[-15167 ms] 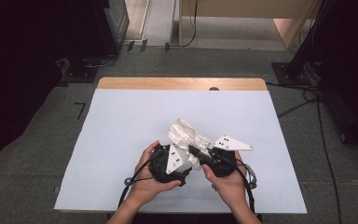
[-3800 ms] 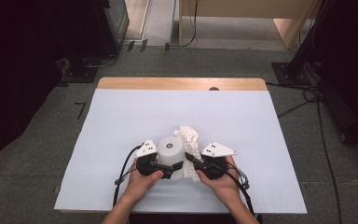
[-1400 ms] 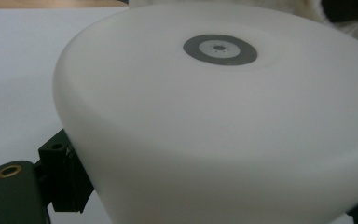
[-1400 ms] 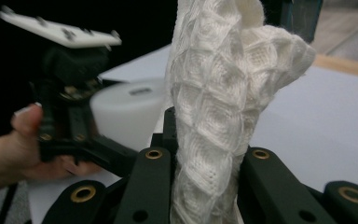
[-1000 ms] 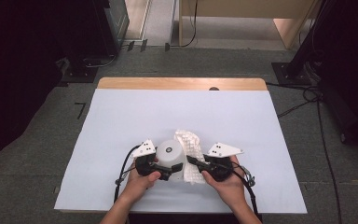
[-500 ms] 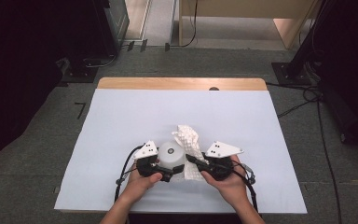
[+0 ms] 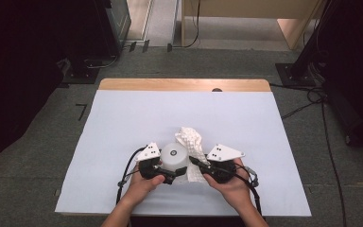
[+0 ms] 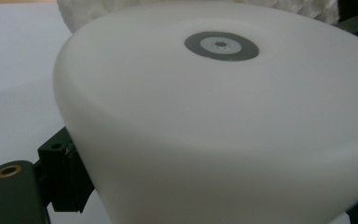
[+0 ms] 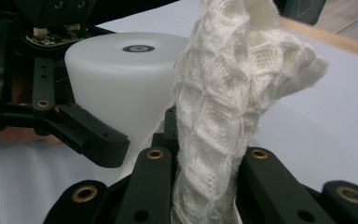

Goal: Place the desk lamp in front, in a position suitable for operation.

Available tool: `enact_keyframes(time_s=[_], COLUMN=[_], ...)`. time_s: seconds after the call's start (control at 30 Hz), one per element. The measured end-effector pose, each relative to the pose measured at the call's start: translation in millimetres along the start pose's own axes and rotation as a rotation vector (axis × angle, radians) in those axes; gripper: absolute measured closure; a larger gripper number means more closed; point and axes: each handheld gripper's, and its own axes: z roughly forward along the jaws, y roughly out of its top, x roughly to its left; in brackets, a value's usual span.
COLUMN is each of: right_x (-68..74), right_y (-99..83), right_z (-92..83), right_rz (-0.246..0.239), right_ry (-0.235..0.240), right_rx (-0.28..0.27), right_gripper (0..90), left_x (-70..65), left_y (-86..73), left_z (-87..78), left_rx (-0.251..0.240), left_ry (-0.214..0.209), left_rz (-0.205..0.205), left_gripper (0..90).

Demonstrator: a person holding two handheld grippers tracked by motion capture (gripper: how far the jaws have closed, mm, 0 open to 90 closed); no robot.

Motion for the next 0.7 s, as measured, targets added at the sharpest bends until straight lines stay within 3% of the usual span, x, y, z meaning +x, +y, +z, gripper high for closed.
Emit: enact_keyframes(time_s=[0.13, 0.2, 0.3, 0.43, 0.5, 0.7], right_x=[-3.7, -6.4, -6.8, -1.0, 1.8, -1.9], right_y=[-14.7, -21.8, -18.0, -3.6, -1.6, -22.6], right_z=[12.8, 17.3, 12.7, -1.4, -4.2, 13.3], right_rz=[-0.077, -0.084, -0.046, -0.050, -0.055, -0.074], right_ry=[-0.005, 0.007, 0.011, 0.015, 0.026, 0.002], right_rx=[0.101, 0.146, 0.111, -0.017, -0.031, 0.131], right_gripper=[79.7, 79.7, 79.6, 79.4, 79.4, 79.8], left_x=[1.2, 0.6, 0.1, 0.0, -0.1, -0.1], left_y=[0.2, 0.3, 0.7, 0.6, 0.7, 0.9], left_z=[-1.1, -0.1, 1.1, 0.6, 0.3, -0.1], left_rx=[0.001, 0.001, 0.002, 0.004, 0.006, 0.008], left_ry=[-0.006, -0.004, -0.001, -0.001, 0.001, 0.003], left_rz=[-0.009, -0.001, 0.001, 0.000, 0.000, -0.003], left_gripper=[8.1, 8.1, 8.1, 8.1, 8.1, 8.1])
